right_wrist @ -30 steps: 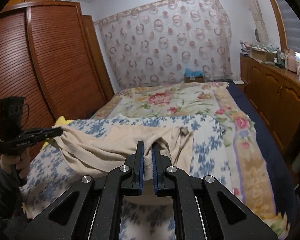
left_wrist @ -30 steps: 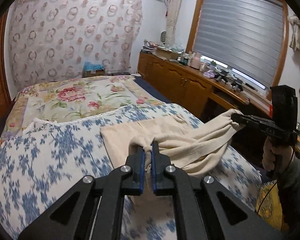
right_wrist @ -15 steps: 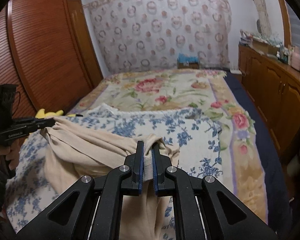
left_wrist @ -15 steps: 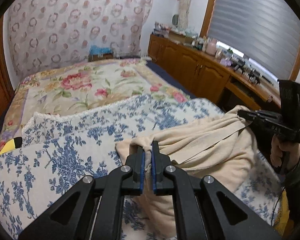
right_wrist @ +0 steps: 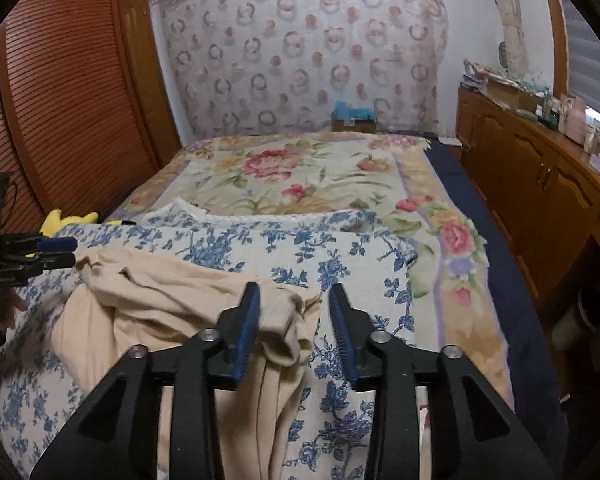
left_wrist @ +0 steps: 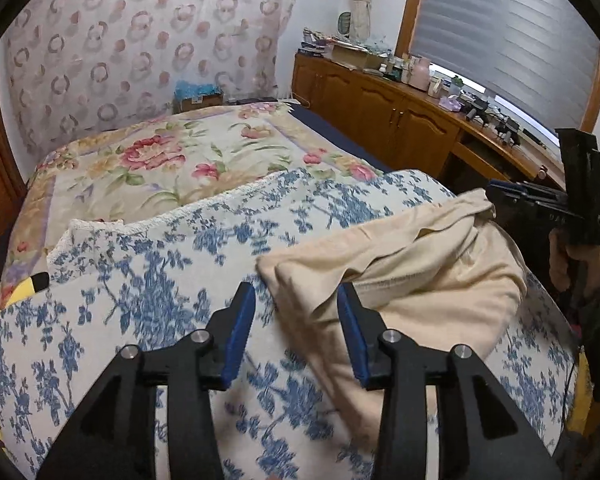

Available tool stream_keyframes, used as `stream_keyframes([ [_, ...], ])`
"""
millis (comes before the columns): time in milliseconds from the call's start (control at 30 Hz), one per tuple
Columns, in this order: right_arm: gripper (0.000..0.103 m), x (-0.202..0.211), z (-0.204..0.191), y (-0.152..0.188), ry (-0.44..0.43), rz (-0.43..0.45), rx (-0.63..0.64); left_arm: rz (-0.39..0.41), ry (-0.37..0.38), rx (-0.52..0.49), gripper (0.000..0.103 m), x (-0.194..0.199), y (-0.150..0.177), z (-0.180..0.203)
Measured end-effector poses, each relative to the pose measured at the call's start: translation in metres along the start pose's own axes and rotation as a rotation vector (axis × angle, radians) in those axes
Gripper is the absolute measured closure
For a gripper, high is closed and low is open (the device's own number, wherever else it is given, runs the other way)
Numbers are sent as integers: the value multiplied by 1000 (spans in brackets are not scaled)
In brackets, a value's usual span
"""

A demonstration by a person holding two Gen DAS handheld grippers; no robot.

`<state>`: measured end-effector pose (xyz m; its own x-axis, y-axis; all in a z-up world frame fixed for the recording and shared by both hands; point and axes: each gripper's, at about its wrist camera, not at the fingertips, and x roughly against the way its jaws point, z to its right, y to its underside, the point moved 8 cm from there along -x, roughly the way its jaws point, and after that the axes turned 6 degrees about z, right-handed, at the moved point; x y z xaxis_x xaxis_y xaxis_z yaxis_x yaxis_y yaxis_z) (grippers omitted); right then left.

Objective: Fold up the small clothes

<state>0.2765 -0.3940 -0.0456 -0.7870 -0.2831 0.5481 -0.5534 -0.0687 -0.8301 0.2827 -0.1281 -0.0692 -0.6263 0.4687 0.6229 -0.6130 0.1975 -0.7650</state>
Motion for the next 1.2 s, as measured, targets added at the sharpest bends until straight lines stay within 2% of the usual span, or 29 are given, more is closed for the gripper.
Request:
stream_keyframes([
  [100, 57, 1, -1, 5, -4, -22, 26, -44, 20, 19, 60, -4, 17, -5],
  [267, 56, -2, -8, 18, -41, -66, 50, -96, 29, 8, 59, -17, 32, -4],
  [433, 55, -7, -18, 30, -72, -108, 96, -103, 40, -22, 59, -26, 26, 2],
  [600, 55, -29, -13, 34, -38, -150, 135, -112, 46, -37, 59, -43, 13, 1],
  [700, 55, -39, -9, 24, -51, -132, 133, -114, 73, 5, 58, -54, 6, -4],
  [767, 58, -43, -6, 17, -56, -118, 118, -106, 84, 22, 58, -57, 2, -6],
  [833, 85, -44, -7, 11, -95, -103, 110, -95, 81, 31, 58, -57, -1, -8],
  [867, 90, -44, -8, 8, -109, -96, 109, -90, 79, 38, 58, -58, -3, -9],
  [967, 93, -43, 0, -5, -117, -62, 48, -62, 65, 50, 58, -56, -11, -14],
  [1100, 93, -43, 32, -19, 31, -43, -43, -63, 5, 63, 58, -61, -12, -27],
  [1200, 93, -40, 48, -23, 83, -39, -79, -73, -7, 83, 55, -61, -7, -36],
])
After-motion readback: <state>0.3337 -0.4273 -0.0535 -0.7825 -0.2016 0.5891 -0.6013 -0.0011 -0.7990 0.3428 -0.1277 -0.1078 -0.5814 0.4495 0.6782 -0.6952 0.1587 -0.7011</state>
